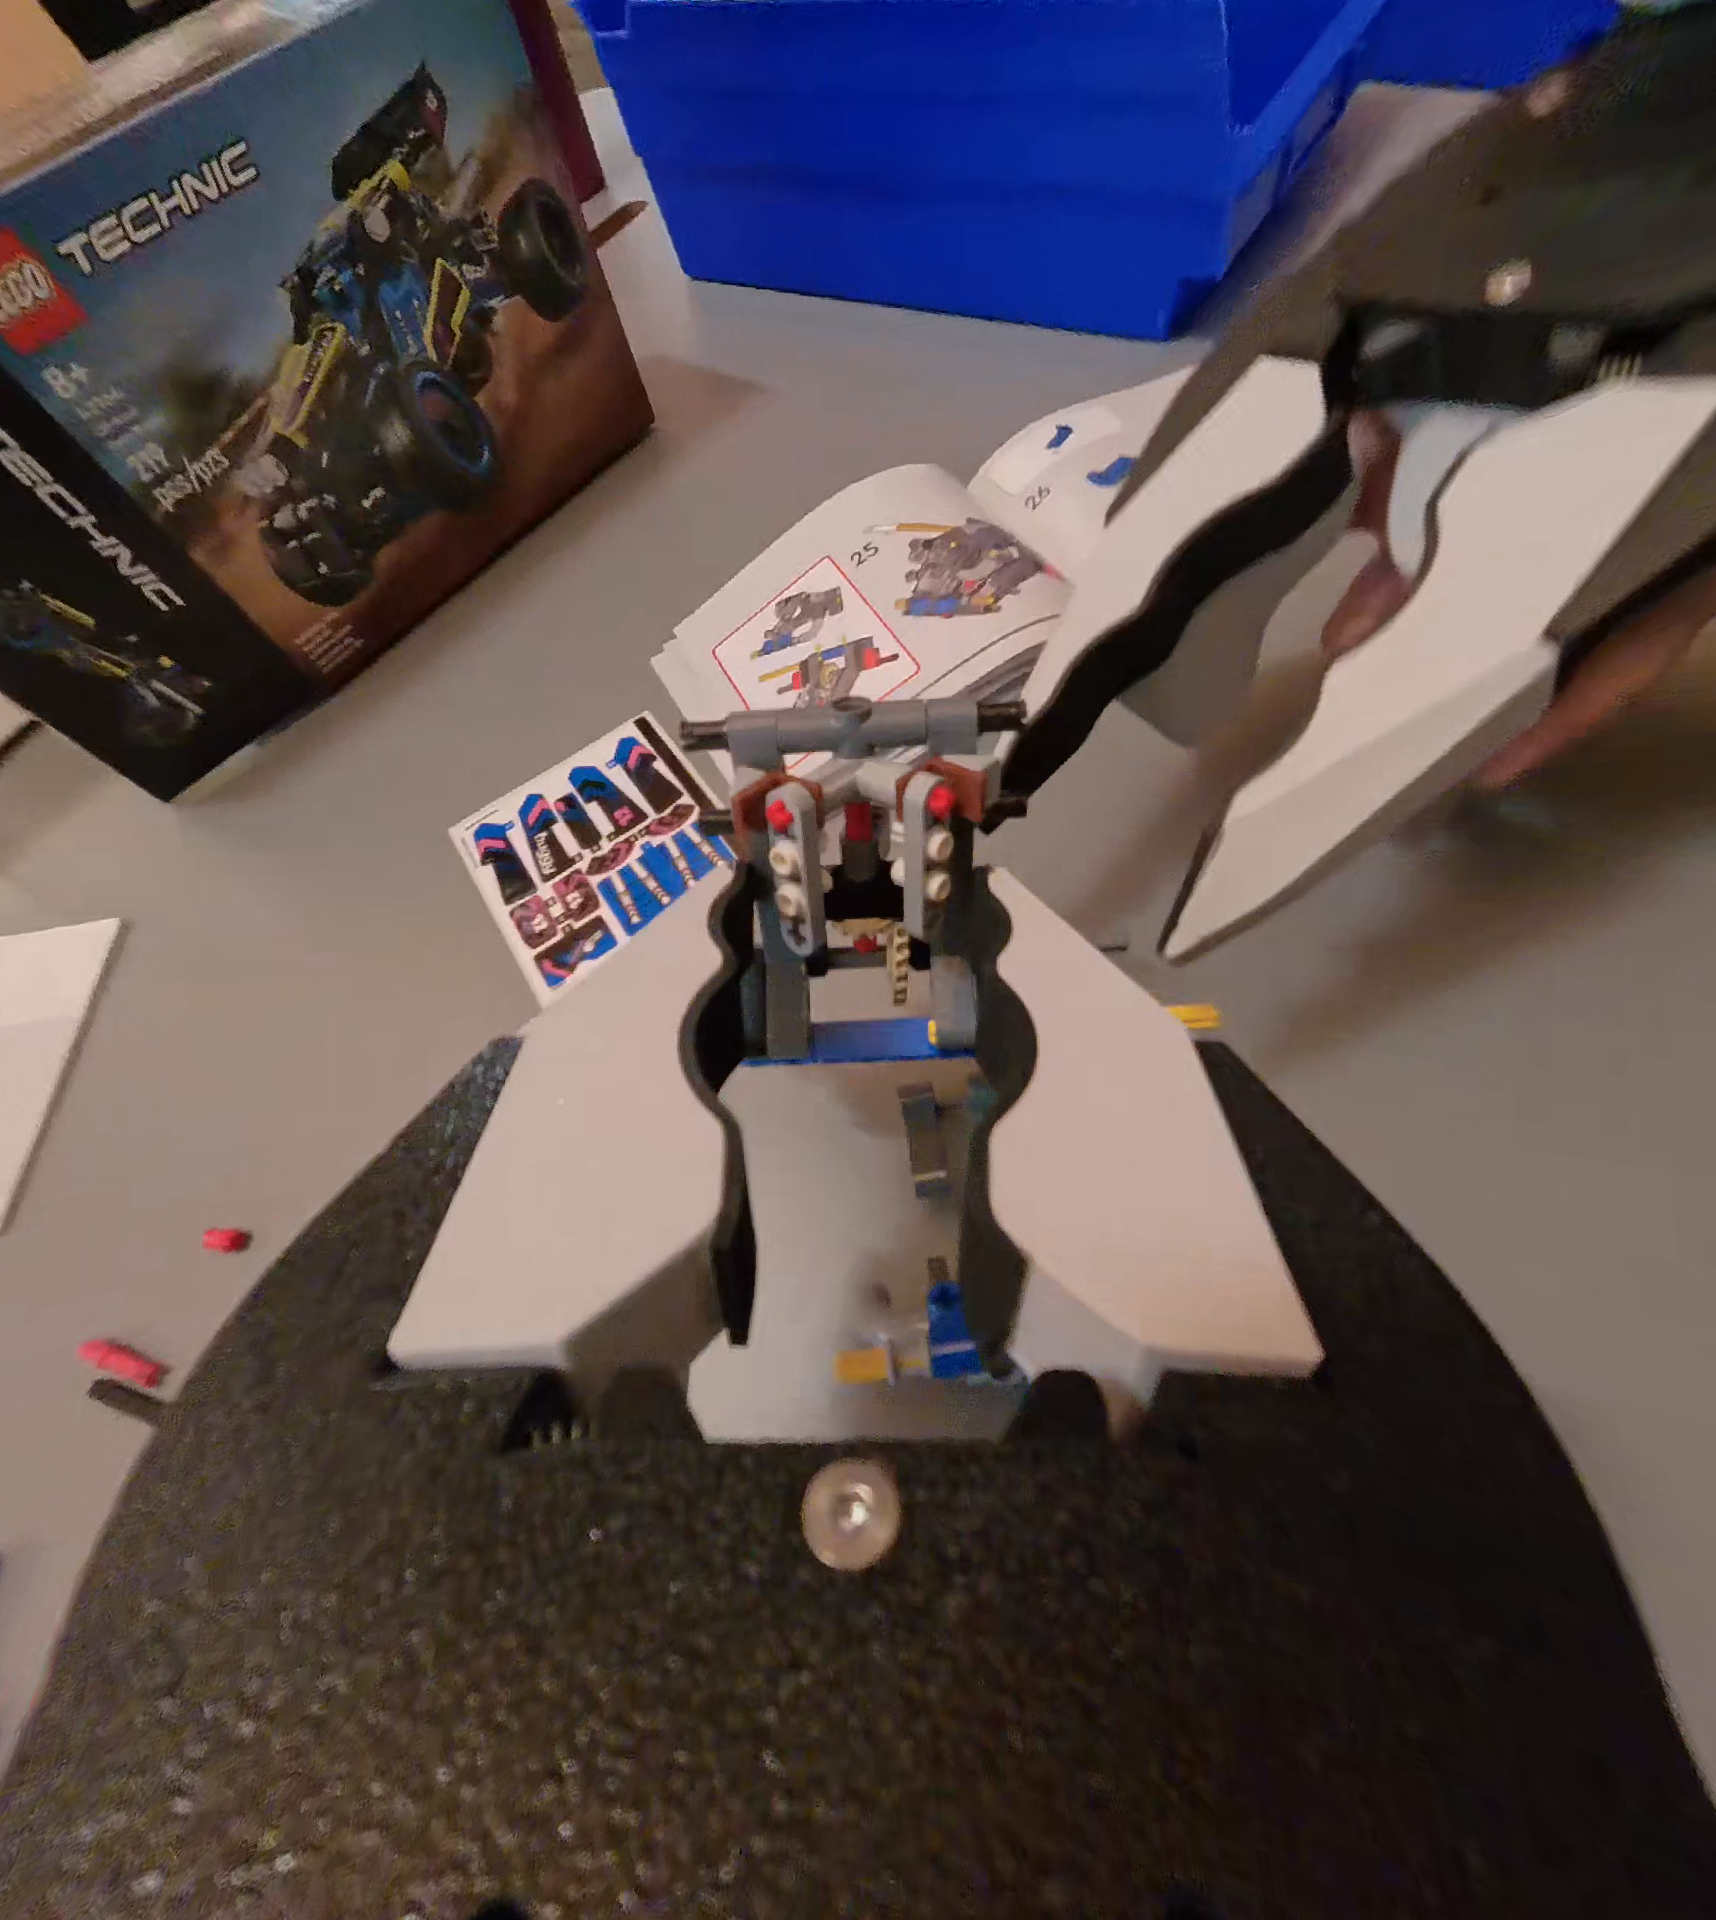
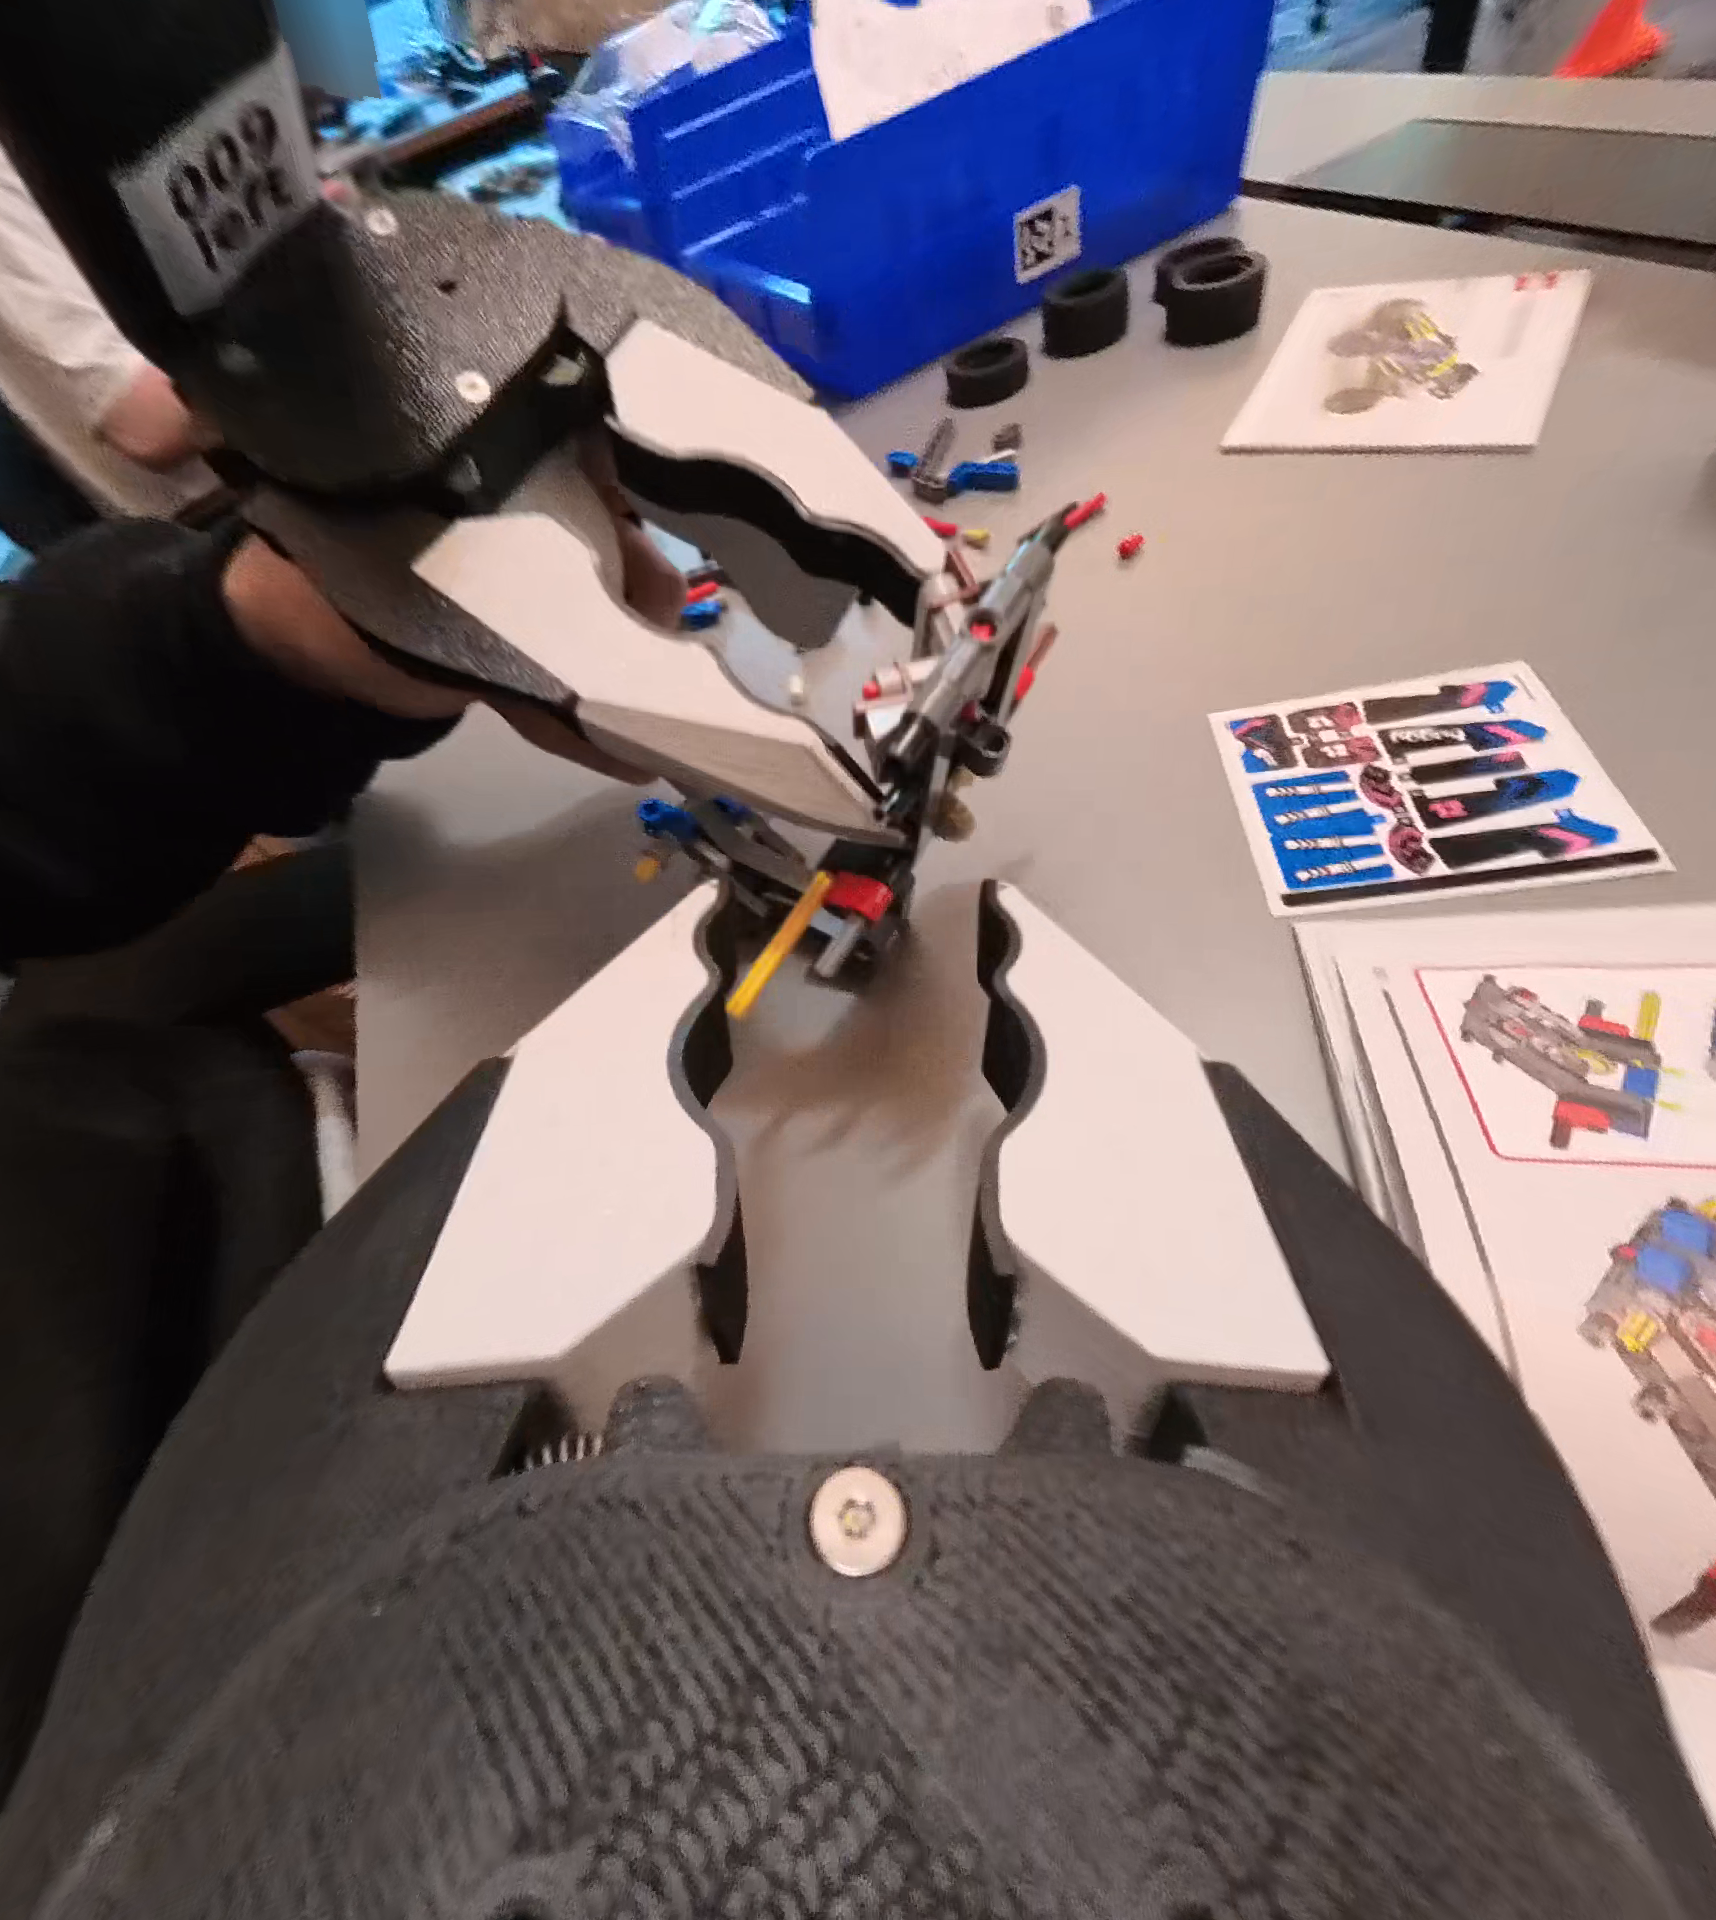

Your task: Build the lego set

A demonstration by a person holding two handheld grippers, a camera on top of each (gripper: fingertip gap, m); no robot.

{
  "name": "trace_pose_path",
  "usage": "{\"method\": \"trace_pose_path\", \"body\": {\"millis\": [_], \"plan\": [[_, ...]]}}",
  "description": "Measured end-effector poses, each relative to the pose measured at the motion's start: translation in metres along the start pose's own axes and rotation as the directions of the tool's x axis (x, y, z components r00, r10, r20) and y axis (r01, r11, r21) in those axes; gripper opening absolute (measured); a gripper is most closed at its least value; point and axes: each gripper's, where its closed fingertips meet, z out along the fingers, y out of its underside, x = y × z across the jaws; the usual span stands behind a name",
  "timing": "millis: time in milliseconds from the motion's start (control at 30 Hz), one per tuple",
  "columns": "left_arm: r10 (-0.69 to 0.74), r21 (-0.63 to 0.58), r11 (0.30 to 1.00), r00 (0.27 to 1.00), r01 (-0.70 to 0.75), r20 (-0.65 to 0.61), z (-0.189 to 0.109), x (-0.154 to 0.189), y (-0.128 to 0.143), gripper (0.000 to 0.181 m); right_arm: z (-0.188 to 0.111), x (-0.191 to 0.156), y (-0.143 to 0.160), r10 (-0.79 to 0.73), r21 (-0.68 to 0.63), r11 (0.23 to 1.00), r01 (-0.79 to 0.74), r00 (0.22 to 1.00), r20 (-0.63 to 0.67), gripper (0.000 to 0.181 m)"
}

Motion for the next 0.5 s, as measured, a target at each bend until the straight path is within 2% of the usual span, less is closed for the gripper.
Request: {"method": "trace_pose_path", "body": {"millis": [67, 167, 233, 400, 500], "plan": [[0.03, 0.011, 0.999, 0.999, -0.03, 0.009, 0.0, -0.001, 0.0, 0.038, 0.0, 0.0, 0.0, -0.006, -0.011, 1.0, 0.006, 1.0, 0.025, 0.046], [0.003, 0.013, 1.0, 1.0, -0.002, -0.027, 0.002, 0.002, -0.001, 0.039, 0.006, 0.001, -0.003, -0.022, 0.0, 1.0, 0.022, 0.999, 0.05, 0.043], [-0.022, 0.016, 1.0, 0.999, 0.022, -0.028, 0.004, 0.002, -0.003, 0.038, 0.011, 0.007, -0.003, -0.052, -0.005, 0.999, 0.052, 0.999, 0.005, 0.043], [-0.094, 0.032, 0.995, 0.995, 0.093, 0.038, 0.004, -0.006, -0.007, 0.038, 0.019, 0.011, -0.01, -0.091, 0.076, 0.993, 0.094, 0.995, -0.048, 0.03], [-0.192, 0.049, 0.98, 0.981, 0.193, -0.018, 0.002, -0.004, -0.009, 0.038, 0.017, 0.012, -0.012, -0.163, 0.09, 0.982, 0.167, 0.985, -0.053, 0.019]]}}
